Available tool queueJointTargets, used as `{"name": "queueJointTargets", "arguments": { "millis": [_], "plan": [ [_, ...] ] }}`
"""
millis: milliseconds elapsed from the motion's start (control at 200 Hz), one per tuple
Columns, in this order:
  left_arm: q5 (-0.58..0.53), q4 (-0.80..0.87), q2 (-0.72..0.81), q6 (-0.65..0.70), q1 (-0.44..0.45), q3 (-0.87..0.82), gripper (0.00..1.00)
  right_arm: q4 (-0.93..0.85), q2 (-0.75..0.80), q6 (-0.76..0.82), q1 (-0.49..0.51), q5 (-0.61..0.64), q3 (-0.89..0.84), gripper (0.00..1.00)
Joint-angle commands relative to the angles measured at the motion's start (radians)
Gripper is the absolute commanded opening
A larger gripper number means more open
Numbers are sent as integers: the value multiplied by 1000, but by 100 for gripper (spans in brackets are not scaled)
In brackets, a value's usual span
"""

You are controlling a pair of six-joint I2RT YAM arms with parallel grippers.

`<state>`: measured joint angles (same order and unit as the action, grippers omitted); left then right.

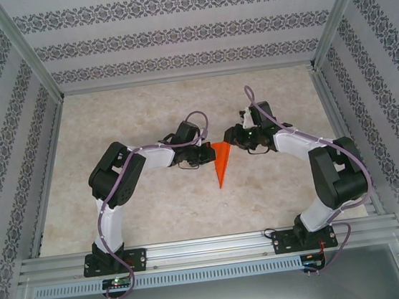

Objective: Fold a paper plane with a square sheet of paper (fold left side to right side)
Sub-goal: Fold the wing for the fifth time at the center of the table.

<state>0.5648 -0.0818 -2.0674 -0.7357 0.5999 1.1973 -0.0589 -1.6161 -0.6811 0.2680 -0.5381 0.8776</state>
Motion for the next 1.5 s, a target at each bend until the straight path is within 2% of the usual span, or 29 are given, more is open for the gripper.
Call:
{"name": "queueJointTargets", "arguments": {
  "millis": [0, 65, 130, 510, 1494],
  "plan": [
    [-12, 36, -22, 33, -12, 13, 0, -3, -52, -9, 23, -1, -5, 16],
    [-13, 39, -23, 34, -12, 15, 0, 2, -79, -16, 38, -1, 17, 9],
    [-13, 37, -23, 34, -12, 15, 0, -3, -102, -15, 53, 4, 45, 8],
    [-17, 46, -22, 38, -12, 15, 0, -55, -204, 30, 74, 52, 110, 7],
    [-1, 40, -49, 31, -8, 30, 0, -90, -242, 66, 69, 121, 69, 7]
  ]
}}
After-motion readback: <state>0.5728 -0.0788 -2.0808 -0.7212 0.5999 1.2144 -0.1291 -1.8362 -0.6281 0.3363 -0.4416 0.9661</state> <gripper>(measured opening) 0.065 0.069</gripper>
